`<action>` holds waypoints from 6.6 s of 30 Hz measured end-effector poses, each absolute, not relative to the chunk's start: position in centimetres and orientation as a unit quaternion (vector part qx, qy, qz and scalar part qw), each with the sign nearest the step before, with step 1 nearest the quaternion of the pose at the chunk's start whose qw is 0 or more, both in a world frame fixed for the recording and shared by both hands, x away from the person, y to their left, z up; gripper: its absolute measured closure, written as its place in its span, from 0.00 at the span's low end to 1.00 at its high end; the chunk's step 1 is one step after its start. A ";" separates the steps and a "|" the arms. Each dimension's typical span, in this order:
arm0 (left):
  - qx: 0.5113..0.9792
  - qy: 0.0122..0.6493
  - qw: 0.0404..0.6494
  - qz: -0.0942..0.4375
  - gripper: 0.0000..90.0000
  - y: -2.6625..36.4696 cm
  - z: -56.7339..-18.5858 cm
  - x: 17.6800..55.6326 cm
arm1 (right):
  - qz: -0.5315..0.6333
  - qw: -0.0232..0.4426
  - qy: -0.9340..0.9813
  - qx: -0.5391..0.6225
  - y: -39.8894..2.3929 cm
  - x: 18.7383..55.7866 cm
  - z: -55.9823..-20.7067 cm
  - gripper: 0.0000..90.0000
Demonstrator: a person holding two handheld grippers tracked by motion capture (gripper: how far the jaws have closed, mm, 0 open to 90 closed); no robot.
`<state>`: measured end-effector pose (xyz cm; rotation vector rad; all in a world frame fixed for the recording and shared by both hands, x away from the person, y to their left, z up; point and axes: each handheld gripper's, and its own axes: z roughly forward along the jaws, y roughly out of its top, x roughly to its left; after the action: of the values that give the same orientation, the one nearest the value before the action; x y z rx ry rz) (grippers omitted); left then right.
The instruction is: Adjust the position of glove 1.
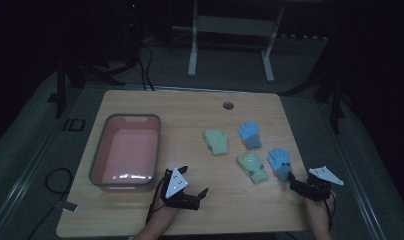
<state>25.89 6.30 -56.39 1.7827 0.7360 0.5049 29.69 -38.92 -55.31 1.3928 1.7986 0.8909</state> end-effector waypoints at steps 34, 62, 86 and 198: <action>0.754 0.306 0.541 0.213 0.00 6.2 -56.4 25.8 | 0.322 0.268 0.731 0.539 -37.8 30.6 -50.4 0.14; 0.755 0.303 0.540 0.216 0.00 6.2 -56.4 25.8 | 0.377 0.274 0.742 0.482 -33.2 34.8 -43.4 0.18; 0.755 0.302 0.540 0.216 0.00 6.1 -56.4 25.7 | 0.395 0.246 0.778 0.423 -27.7 37.0 -42.6 0.24; 0.755 0.301 0.540 0.220 0.00 6.1 -56.4 25.6 | 0.354 0.209 0.775 0.479 -16.0 29.3 -51.5 0.96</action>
<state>25.56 6.07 -56.38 1.7949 0.7145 0.5225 29.26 -16.05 -51.54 1.3324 2.1568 0.9841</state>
